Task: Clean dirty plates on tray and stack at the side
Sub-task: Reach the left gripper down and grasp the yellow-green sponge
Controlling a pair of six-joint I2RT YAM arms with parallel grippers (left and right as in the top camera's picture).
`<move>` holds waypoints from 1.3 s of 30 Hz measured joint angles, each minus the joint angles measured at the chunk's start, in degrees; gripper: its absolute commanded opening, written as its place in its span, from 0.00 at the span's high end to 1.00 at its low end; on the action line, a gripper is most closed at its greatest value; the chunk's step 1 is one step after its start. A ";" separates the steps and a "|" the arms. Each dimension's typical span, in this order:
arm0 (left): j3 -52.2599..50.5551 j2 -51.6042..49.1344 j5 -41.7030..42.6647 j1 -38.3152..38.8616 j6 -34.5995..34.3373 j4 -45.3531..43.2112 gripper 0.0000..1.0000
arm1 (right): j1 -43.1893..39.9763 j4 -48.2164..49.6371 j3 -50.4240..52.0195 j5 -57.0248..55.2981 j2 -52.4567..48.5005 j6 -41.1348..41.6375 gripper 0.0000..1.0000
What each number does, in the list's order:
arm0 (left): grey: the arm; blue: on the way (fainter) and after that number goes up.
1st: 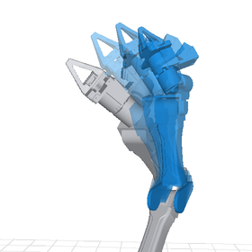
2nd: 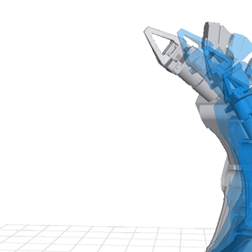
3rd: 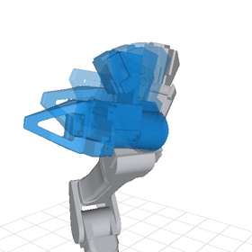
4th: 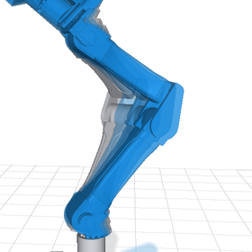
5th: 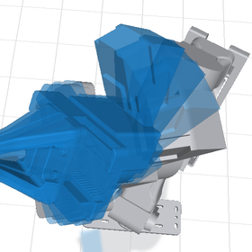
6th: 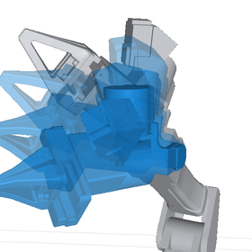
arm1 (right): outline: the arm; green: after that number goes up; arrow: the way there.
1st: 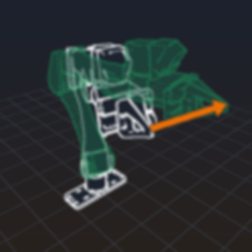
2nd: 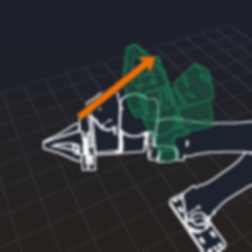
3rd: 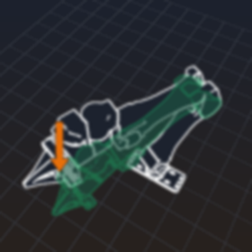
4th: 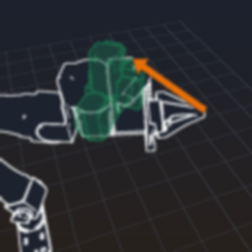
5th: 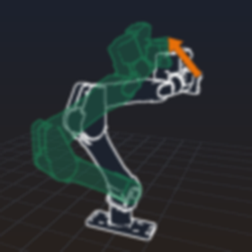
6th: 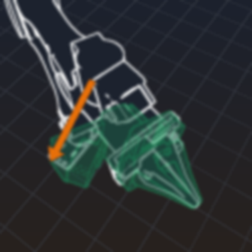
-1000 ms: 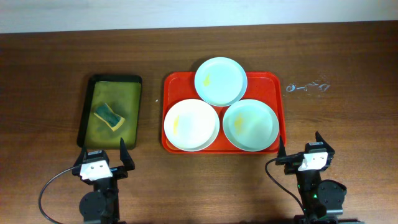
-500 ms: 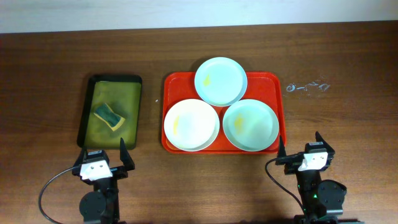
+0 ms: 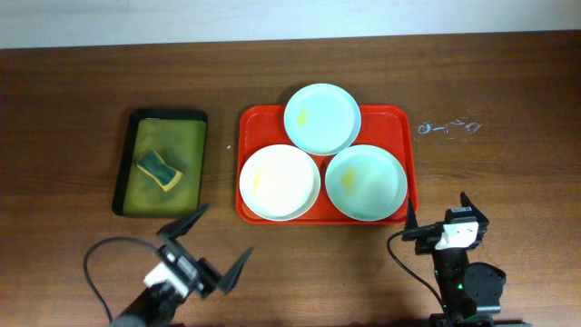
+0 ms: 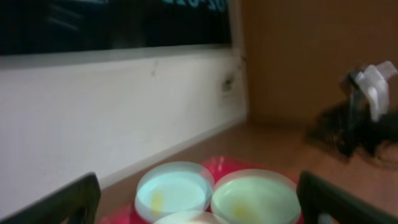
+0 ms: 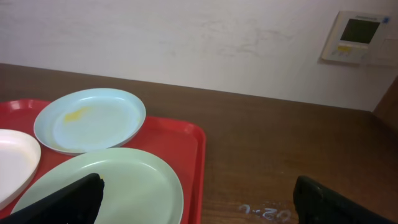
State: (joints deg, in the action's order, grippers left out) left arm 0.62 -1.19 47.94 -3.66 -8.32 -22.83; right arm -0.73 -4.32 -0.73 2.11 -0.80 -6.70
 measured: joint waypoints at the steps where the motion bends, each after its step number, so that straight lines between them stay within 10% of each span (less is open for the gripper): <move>1: 1.99 0.02 1.51 0.00 -3.65 -5.97 0.01 | 0.00 0.00 0.00 -0.02 0.00 0.02 0.02; 8: 37.70 -22.38 -17.97 -0.28 3.08 46.45 0.01 | 0.00 0.02 0.00 -0.22 -0.11 0.04 0.02; 11: 44.22 -40.30 -13.64 -0.15 6.10 42.62 0.01 | 0.00 0.00 0.00 -0.22 -0.04 0.07 0.02; 15: 64.35 -65.24 -31.30 -0.15 -2.19 65.18 0.01 | 0.00 0.00 0.00 -0.42 -0.04 0.02 0.02; 28: 79.19 -103.27 -53.31 -6.23 -26.71 63.89 0.01 | 0.00 0.00 0.00 -0.42 -0.04 0.00 0.02; 37: 79.19 -115.67 -49.88 -6.23 -27.50 61.53 0.32 | 0.00 0.00 0.00 -0.42 -0.04 0.02 0.02; 39: 79.19 -115.69 -51.25 -6.23 -27.52 61.55 0.81 | 0.00 0.00 0.00 -0.42 -0.04 0.02 0.02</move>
State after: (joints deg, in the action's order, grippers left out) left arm 79.81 -116.88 -3.31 -9.89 -35.83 38.72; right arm -0.73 -4.32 -0.73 1.69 -0.84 -6.68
